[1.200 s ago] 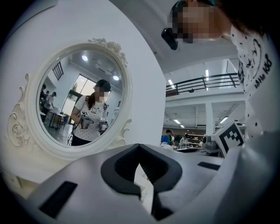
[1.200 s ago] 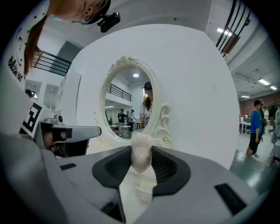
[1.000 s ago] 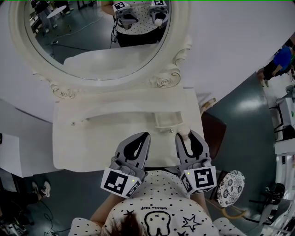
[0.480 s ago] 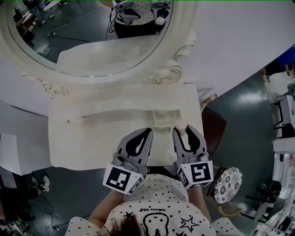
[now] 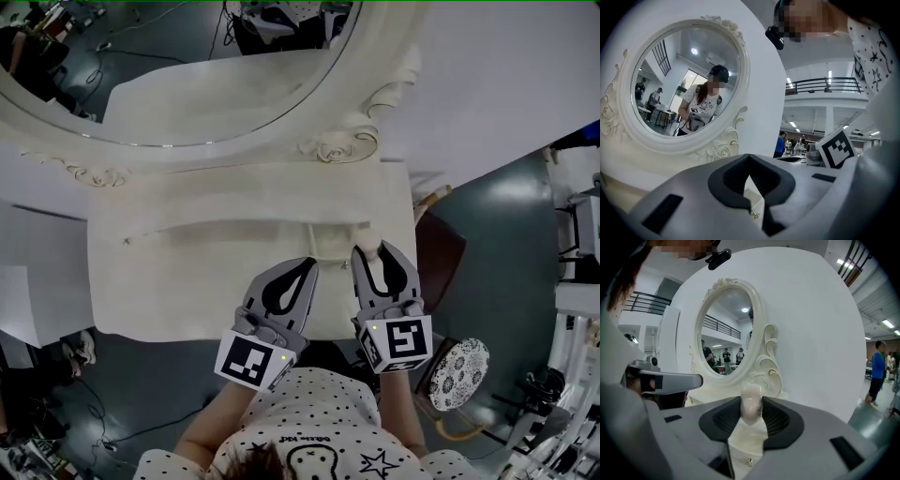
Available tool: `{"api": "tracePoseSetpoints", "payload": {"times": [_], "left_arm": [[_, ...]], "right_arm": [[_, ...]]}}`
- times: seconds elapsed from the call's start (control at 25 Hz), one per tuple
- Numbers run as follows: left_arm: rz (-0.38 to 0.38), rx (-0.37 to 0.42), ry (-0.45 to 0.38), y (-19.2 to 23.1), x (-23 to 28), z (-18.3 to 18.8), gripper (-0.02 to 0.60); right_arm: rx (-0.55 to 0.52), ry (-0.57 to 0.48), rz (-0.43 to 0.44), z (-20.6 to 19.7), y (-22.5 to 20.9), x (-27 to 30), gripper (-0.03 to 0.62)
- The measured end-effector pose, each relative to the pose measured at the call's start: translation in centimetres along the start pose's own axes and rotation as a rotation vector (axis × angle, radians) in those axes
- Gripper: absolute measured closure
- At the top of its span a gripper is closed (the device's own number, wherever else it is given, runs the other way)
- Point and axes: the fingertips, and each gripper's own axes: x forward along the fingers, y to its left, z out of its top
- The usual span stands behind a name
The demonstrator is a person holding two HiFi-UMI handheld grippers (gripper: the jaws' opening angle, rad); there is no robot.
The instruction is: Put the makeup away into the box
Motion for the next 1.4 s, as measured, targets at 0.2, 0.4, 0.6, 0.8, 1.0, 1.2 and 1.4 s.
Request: {"api": "tracePoseSetpoints", "payload": {"times": [0.2, 0.4, 0.6, 0.8, 1.0, 1.2, 1.4], "left_arm": [[0.019, -0.015, 0.028, 0.8, 1.3, -1.7, 0.586], [0.024, -0.048, 0.071, 1.0, 2.1, -3.6, 0.586], [0.030, -0.093, 0.085, 1.0, 2.7, -5.1, 0.586], [0.040, -0.105, 0.124, 1.4, 2.7, -6.6, 0.586], [0.053, -0.126, 0.114, 1.8, 2.9, -6.6, 0.586], [0.052, -0.128, 0.117, 2.0, 3.1, -6.8, 0.586], [0.051, -0.138, 0.113, 1.9, 3.2, -6.7, 0.586]], "right_arm": [[0.003, 0.047, 0.012, -2.0, -0.5, 1.7, 0.448], [0.011, 0.091, 0.023, -4.0, -0.5, 3.1, 0.448], [0.018, 0.131, 0.037, -5.9, -0.6, 4.6, 0.448], [0.019, 0.167, 0.053, -7.6, -0.4, 5.5, 0.448], [0.017, 0.198, 0.059, -8.9, -0.3, 6.1, 0.448], [0.006, 0.220, 0.064, -9.6, -0.2, 6.5, 0.448], [0.008, 0.239, 0.069, -10.0, 0.1, 6.7, 0.448]]}}
